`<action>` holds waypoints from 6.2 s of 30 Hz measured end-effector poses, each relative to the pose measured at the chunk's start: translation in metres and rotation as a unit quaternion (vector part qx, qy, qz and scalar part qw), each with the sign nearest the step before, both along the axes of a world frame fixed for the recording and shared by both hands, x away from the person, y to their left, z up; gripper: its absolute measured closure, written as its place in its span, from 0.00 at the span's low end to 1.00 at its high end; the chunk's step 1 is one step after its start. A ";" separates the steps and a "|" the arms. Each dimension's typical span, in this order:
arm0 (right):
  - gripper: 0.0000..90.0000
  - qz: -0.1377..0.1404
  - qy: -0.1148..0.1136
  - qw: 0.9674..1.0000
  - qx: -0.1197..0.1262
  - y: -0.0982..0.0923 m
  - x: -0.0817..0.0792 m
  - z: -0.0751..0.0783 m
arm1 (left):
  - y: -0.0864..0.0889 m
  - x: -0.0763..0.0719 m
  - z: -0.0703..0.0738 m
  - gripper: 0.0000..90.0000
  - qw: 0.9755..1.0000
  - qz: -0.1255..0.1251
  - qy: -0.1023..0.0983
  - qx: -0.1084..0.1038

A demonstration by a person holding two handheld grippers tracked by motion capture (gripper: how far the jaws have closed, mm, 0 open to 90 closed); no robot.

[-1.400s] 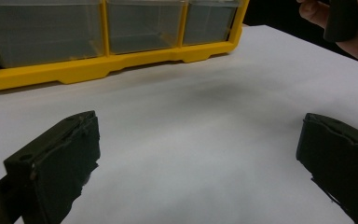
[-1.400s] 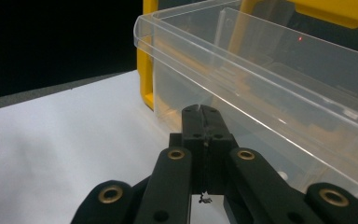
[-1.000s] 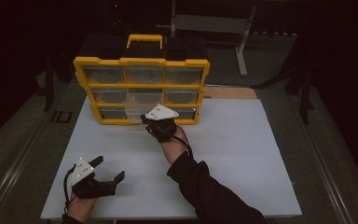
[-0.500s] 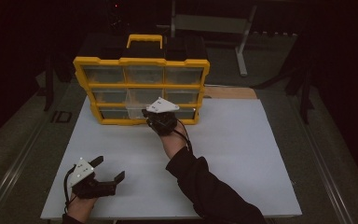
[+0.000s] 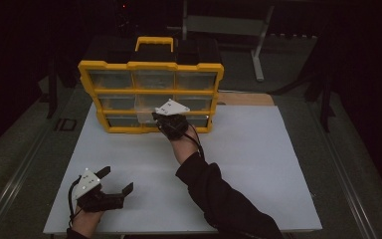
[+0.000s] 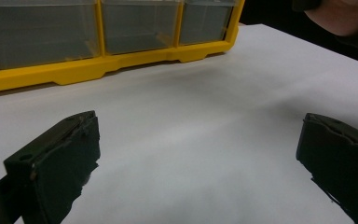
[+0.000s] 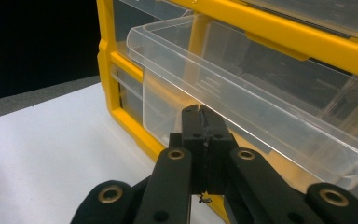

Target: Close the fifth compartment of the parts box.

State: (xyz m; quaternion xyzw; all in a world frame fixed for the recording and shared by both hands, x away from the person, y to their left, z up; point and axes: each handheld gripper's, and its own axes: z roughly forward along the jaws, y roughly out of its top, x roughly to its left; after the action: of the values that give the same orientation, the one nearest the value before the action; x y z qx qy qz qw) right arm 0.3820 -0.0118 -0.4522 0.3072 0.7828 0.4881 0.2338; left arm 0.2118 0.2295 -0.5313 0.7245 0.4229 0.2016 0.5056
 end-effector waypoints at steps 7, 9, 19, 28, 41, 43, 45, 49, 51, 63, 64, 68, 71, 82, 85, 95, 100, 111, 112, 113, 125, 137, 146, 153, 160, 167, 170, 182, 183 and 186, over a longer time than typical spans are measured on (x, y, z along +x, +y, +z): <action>1.00 -0.004 -0.002 1.000 -0.002 0.002 0.006 0.001 | 0.000 0.000 0.000 0.00 1.000 -0.002 -0.001 0.000; 1.00 -0.005 -0.003 1.000 -0.003 0.001 0.007 0.002 | 0.000 0.000 0.000 0.00 1.000 -0.002 -0.001 -0.001; 1.00 -0.012 -0.004 1.000 -0.007 -0.002 0.015 0.003 | -0.001 0.000 0.000 0.00 1.000 -0.002 -0.001 -0.002; 1.00 -0.014 -0.002 1.000 -0.008 0.002 0.023 0.003 | -0.001 0.000 0.000 0.00 1.000 -0.005 -0.003 -0.002; 1.00 -0.022 0.001 1.000 -0.013 0.005 0.031 0.003 | -0.002 -0.001 0.001 0.00 1.000 -0.008 -0.005 0.001; 1.00 -0.022 0.001 1.000 -0.013 0.005 0.033 0.003 | -0.003 -0.001 0.000 0.00 1.000 -0.009 -0.005 0.001; 1.00 -0.022 0.002 1.000 -0.013 0.005 0.034 0.003 | -0.003 -0.001 0.000 0.00 1.000 -0.009 -0.005 0.000; 1.00 -0.022 0.002 1.000 -0.013 0.008 0.036 0.003 | -0.003 -0.001 0.001 0.00 1.000 -0.010 -0.007 0.003; 1.00 -0.022 0.003 1.000 -0.011 0.009 0.038 0.003 | -0.003 -0.001 0.000 0.00 1.000 -0.010 -0.006 0.003; 1.00 -0.025 0.002 1.000 -0.012 0.008 0.043 0.001 | -0.003 -0.001 0.000 0.00 1.000 -0.011 -0.008 0.002; 1.00 -0.025 0.002 1.000 -0.012 0.008 0.043 0.001 | -0.003 -0.001 0.000 0.00 1.000 -0.011 -0.008 0.002; 1.00 -0.027 0.001 1.000 -0.012 0.007 0.046 0.001 | -0.003 -0.001 0.000 0.00 1.000 -0.012 -0.008 0.001; 1.00 -0.031 0.004 0.999 -0.011 0.005 0.049 0.001 | -0.003 -0.001 0.000 0.00 1.000 -0.012 -0.008 0.001; 1.00 -0.030 0.005 0.999 -0.014 0.003 0.051 0.001 | -0.003 -0.002 0.000 0.00 1.000 -0.013 -0.008 0.002; 1.00 -0.030 0.006 0.999 -0.015 0.003 0.051 0.001 | -0.003 -0.001 0.000 0.00 1.000 -0.013 -0.008 0.002; 0.80 -0.012 0.026 1.000 0.000 0.002 0.049 0.001 | -0.004 -0.001 0.000 0.00 1.000 -0.012 -0.008 0.003; 0.65 0.000 0.036 0.999 0.007 0.002 0.047 0.001 | -0.004 -0.001 0.000 0.00 1.000 -0.013 -0.007 0.005; 0.25 0.020 0.076 0.996 0.031 0.001 0.041 -0.003 | -0.004 -0.001 0.000 0.00 1.000 -0.013 -0.007 0.007; 0.21 0.021 0.078 0.996 0.029 0.001 0.040 -0.004 | -0.004 -0.001 0.000 0.00 1.000 -0.013 -0.007 0.007; 0.18 0.023 0.079 0.996 0.028 0.001 0.039 -0.006 | -0.004 -0.001 0.000 0.00 1.000 -0.014 -0.007 0.007; 0.11 0.060 0.072 0.995 0.027 -0.004 0.027 -0.011 | -0.005 -0.001 0.000 0.00 1.000 -0.013 -0.006 0.008; 0.15 0.123 0.072 0.989 0.029 -0.015 0.015 -0.011 | -0.004 -0.002 0.000 0.00 1.000 -0.013 -0.006 0.008; 0.15 0.145 0.080 0.986 0.037 -0.027 0.004 -0.011 | -0.005 -0.002 0.000 0.00 1.000 -0.011 -0.005 0.008; 0.15 0.157 0.077 0.984 0.047 -0.040 -0.005 -0.010 | -0.005 -0.002 0.000 0.00 1.000 -0.010 -0.005 0.007; 0.15 0.158 0.075 0.984 0.044 -0.058 -0.016 -0.012 | -0.005 -0.002 0.000 0.00 1.000 -0.010 -0.004 0.009; 0.15 0.173 0.082 0.980 0.052 -0.081 -0.028 -0.023 | -0.006 -0.002 0.000 0.00 1.000 -0.011 -0.004 0.009; 0.15 0.183 0.084 0.978 0.061 -0.092 -0.032 -0.026 | -0.006 -0.002 0.000 0.00 1.000 -0.012 -0.004 0.010; 0.15 0.175 0.080 0.980 0.057 -0.124 -0.045 -0.033 | -0.006 -0.002 0.000 0.00 1.000 -0.011 -0.003 0.010; 0.15 0.175 0.080 0.980 0.057 -0.124 -0.045 -0.033 | -0.006 -0.002 0.000 0.00 1.000 -0.011 -0.003 0.010; 0.15 0.173 0.077 0.980 0.058 -0.132 -0.049 -0.033 | -0.006 -0.002 0.000 0.00 1.000 -0.011 -0.003 0.009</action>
State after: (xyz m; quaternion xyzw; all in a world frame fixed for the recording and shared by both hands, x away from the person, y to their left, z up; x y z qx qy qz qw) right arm 0.3328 -0.1442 -0.4856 0.2165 0.8104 0.5403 0.0669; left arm 0.2102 0.2238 -0.5317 0.7332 0.4112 0.2019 0.5026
